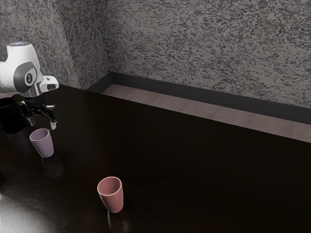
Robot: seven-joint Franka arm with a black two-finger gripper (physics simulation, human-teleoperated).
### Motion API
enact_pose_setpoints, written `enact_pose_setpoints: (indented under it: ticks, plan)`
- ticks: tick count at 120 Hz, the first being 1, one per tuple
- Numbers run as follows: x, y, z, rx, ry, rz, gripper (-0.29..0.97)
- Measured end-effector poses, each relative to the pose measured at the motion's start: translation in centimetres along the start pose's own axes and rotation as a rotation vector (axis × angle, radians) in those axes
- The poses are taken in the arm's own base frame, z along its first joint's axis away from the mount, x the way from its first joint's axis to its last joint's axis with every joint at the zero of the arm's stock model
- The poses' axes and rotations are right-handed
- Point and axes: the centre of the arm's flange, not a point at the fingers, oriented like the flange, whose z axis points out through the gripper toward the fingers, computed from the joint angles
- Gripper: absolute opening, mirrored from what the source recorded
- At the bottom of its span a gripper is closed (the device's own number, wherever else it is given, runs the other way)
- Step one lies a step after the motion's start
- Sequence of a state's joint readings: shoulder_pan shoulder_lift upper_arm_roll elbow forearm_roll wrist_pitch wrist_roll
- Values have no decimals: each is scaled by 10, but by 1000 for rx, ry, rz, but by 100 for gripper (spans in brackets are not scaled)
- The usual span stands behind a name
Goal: Place the left cup onto the right cup
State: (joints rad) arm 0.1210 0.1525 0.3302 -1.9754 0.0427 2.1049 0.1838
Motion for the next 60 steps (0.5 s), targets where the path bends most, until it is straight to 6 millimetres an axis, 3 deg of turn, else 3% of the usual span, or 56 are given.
enact_pose_setpoints:
  ticks: [22,60]
  plan:
    - [9,0,13,-4,13,5,68]
    - [27,-3,66,7,-40,6,68]
